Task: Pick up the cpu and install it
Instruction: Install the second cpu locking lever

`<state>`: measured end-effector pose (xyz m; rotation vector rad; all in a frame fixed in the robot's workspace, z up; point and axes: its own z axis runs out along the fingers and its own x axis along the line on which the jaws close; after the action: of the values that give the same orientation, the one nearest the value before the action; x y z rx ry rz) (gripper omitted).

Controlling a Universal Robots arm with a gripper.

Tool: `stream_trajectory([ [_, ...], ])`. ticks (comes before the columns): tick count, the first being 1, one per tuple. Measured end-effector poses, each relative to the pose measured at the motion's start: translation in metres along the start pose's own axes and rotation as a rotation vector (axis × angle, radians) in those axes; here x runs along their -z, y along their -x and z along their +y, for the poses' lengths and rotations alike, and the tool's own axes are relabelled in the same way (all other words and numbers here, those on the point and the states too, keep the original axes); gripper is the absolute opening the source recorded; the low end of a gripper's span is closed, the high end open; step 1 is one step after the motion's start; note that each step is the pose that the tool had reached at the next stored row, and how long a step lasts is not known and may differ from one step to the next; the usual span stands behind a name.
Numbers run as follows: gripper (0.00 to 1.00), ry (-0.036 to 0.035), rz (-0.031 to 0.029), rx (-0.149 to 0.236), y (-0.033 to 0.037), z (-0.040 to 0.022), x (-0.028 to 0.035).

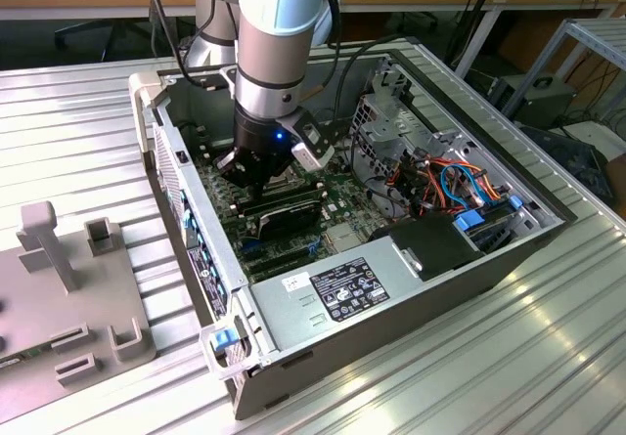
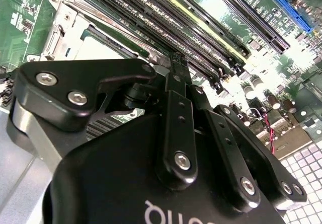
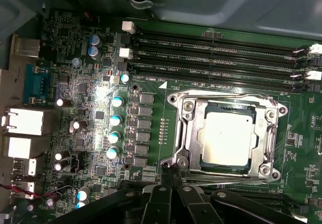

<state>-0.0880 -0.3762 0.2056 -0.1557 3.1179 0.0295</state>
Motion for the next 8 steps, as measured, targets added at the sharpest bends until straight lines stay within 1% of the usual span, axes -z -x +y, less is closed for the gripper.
stream_trajectory([
  [8, 0.11, 0.0016, -0.0001, 0.000, 0.0003, 0.0031, -0.0001],
])
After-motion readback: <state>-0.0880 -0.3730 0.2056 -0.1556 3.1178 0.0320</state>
